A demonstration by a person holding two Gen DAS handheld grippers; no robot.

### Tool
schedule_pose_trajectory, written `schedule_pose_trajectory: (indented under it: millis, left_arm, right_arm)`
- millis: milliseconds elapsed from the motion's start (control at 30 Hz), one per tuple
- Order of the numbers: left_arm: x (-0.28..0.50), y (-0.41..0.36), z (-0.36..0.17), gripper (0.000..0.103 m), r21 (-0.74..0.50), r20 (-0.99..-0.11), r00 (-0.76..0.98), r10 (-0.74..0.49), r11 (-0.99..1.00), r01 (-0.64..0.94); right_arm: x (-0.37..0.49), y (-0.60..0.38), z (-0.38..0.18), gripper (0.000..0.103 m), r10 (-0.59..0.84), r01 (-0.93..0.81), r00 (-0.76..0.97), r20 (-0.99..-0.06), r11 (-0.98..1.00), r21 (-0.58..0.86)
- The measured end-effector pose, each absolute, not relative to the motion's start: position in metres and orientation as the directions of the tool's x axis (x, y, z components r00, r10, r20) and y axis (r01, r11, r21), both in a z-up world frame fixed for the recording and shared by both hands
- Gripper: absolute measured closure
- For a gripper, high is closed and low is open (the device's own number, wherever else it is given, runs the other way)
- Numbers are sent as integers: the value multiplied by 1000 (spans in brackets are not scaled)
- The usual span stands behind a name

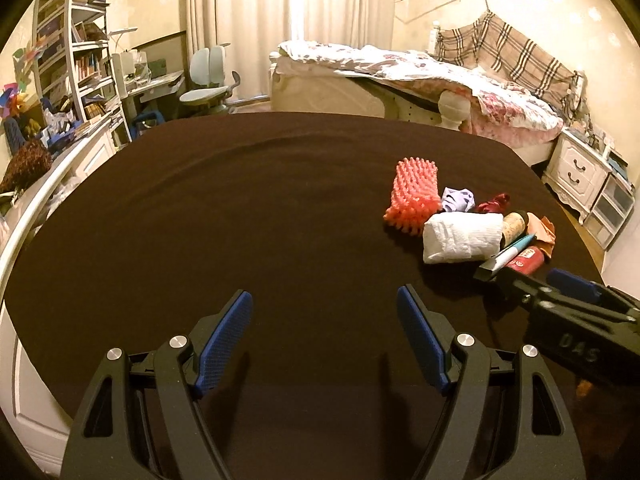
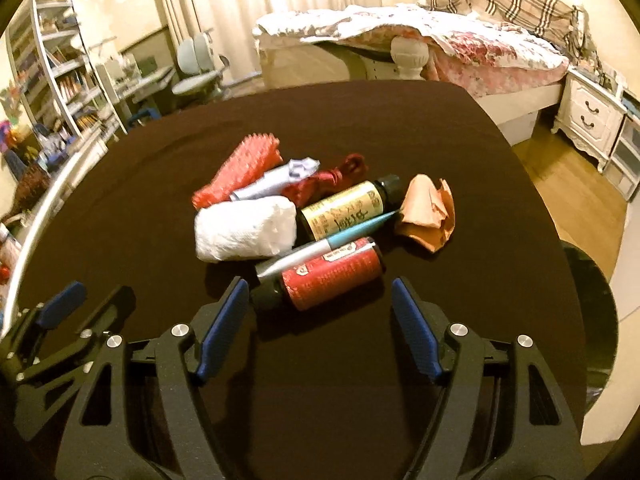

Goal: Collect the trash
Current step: 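Move both open grippers back to the remaining items on the table, then grasp the red cylindrical can with the right gripper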

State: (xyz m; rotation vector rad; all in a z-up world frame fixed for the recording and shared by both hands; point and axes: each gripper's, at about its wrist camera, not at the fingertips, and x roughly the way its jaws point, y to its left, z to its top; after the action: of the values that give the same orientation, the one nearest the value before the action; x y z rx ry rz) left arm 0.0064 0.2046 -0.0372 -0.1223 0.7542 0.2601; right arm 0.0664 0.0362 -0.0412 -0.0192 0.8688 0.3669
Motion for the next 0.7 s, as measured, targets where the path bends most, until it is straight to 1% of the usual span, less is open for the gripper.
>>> schedule_pose_trajectory:
  millis: [133, 367, 700]
  left_arm:
    - [8, 205, -38, 28, -20, -693, 698, 182, 962, -271]
    - [9, 207, -38, 28, -29, -696, 697, 175, 962, -271]
    - [10, 206, -38, 28, -20, -696, 696, 179, 963, -268]
  right_arm:
    - [64, 24, -41, 28, 289, -301, 592, -752, 945, 126]
    - [61, -3, -44, 28, 247, -249, 597, -763, 961, 116]
    - [66, 5, -33, 28, 262, -242, 627, -734, 961, 136]
